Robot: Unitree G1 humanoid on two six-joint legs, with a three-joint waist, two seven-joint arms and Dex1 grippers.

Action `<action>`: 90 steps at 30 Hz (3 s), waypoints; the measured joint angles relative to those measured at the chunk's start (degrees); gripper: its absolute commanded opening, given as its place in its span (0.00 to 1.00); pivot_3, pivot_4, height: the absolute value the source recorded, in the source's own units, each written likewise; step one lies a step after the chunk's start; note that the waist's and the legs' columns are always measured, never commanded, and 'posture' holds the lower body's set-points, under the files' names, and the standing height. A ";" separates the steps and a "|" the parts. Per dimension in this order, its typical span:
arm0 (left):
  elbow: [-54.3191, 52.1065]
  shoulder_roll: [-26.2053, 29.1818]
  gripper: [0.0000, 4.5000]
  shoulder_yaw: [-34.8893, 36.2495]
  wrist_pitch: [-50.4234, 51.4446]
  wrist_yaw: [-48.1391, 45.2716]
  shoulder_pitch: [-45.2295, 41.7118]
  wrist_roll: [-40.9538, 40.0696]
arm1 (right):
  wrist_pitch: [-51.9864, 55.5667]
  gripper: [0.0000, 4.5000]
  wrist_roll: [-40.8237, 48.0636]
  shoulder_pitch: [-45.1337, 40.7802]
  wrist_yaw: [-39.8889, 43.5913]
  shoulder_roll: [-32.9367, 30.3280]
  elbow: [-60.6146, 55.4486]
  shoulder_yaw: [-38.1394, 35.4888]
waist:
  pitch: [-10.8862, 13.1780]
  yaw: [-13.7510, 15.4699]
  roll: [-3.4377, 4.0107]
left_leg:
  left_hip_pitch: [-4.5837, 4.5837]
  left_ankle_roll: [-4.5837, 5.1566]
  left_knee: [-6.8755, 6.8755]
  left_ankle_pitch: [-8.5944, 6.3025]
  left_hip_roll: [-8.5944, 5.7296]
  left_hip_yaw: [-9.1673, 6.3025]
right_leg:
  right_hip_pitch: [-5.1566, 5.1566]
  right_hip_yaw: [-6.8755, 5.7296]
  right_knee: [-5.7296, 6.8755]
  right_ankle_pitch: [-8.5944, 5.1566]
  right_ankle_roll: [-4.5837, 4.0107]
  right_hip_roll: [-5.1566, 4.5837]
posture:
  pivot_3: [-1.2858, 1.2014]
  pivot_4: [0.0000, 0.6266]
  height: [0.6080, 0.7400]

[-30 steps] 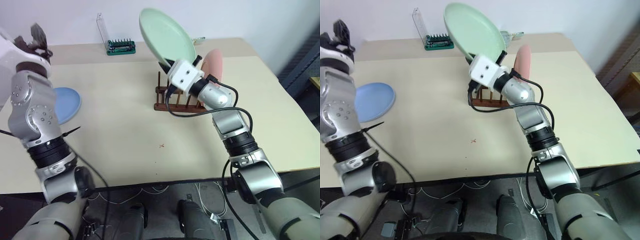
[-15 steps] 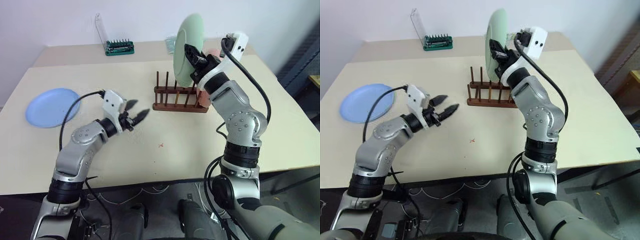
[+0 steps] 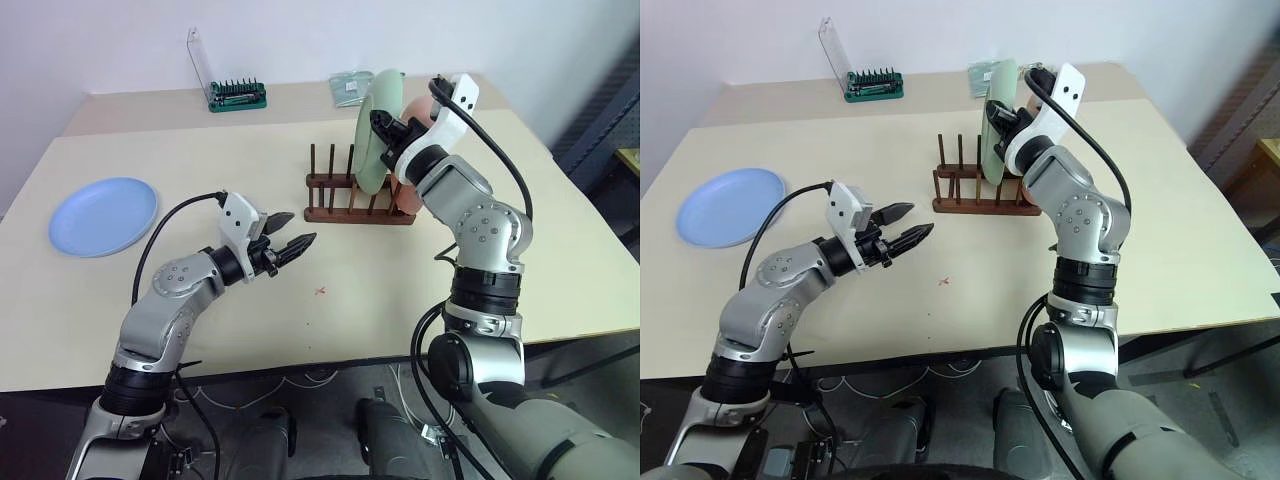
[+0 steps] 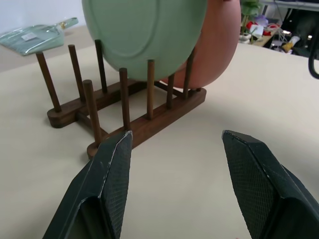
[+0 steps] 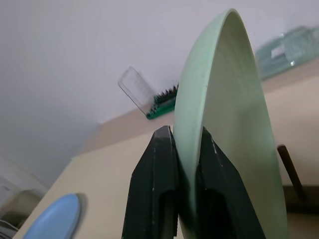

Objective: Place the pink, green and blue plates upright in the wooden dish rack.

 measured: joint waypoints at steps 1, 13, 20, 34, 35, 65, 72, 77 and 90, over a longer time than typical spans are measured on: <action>-0.01 -0.01 0.65 0.00 0.00 0.09 0.03 0.04 | 0.25 0.00 0.01 -0.25 -0.33 0.00 0.19 -0.05 | 0.00 -0.01 0.00 | 0.00 0.00 0.00 0.00 0.00 0.00 | 0.00 0.00 0.00 0.00 0.00 0.00 | 0.52 0.24 1.00; -0.07 -0.24 0.66 0.00 -0.04 0.33 0.55 0.34 | -2.17 0.81 -5.86 -0.79 1.88 -3.41 0.81 6.77 | 0.00 0.00 0.01 | 0.00 0.00 0.00 0.00 -0.01 0.00 | 0.00 0.00 -0.02 0.00 0.01 0.00 | 0.52 0.24 1.00; 1.02 -2.06 0.77 1.62 -0.27 2.59 0.05 0.65 | -13.60 0.83 -18.39 -0.84 9.69 -12.01 0.08 17.69 | 0.02 0.05 0.03 | -0.02 0.00 0.03 0.00 -0.02 0.01 | 0.00 -0.01 -0.02 -0.01 0.02 0.00 | 0.52 0.24 1.00; 26.17 -5.86 0.99 40.86 2.41 59.24 -17.46 7.40 | -41.10 0.83 -39.44 2.71 27.39 -19.52 -4.53 34.34 | 0.02 0.79 -0.19 | -0.09 -0.08 0.16 0.03 -0.08 -0.08 | 0.01 -0.05 -0.06 0.01 0.06 -0.04 | 0.52 0.24 1.00; 26.28 -6.28 0.99 42.34 3.79 60.14 -17.49 6.22 | -41.54 0.83 -39.67 2.83 27.92 -19.14 -4.26 34.40 | 0.02 1.38 -0.20 | -0.10 -0.08 0.21 0.03 -0.09 -0.08 | 0.04 -0.05 -0.06 0.02 0.07 -0.04 | 0.52 0.24 1.00; 16.40 -5.86 0.01 26.50 5.70 43.42 -22.42 -2.19 | -53.95 0.83 -53.47 4.16 32.89 -20.26 0.48 39.41 | -0.04 1.24 -0.48 | -0.04 -0.21 0.13 0.09 -0.07 -0.04 | 0.07 -0.09 -0.09 0.04 0.08 -0.06 | 0.52 0.24 1.00; 5.16 -12.94 0.01 21.25 14.96 46.64 -25.95 -5.79 | -60.24 0.83 -59.88 4.07 31.67 -19.99 3.13 41.10 | -0.04 0.16 -0.48 | -0.02 -0.21 0.12 0.09 -0.03 -0.05 | 0.07 -0.07 -0.07 0.04 0.09 -0.02 | 0.52 0.24 1.00; -0.62 -16.16 0.01 21.53 20.73 50.66 -27.13 -8.64 | -62.28 0.83 -64.34 2.79 30.96 -19.22 6.95 42.82 | -0.03 0.05 -0.48 | -0.02 -0.30 0.12 0.15 -0.03 -0.05 | 0.07 -0.06 -0.06 0.04 0.09 0.00 | 0.52 0.24 1.00; -6.20 -17.40 0.00 22.95 26.17 53.06 -27.07 -11.78 | -63.47 0.03 -72.47 -4.25 22.76 -16.80 18.33 43.29 | -0.03 0.31 -0.49 | -0.03 -0.35 0.12 0.17 -0.05 -0.05 | 0.08 -0.05 -0.09 0.04 0.08 0.00 | 0.52 0.24 1.00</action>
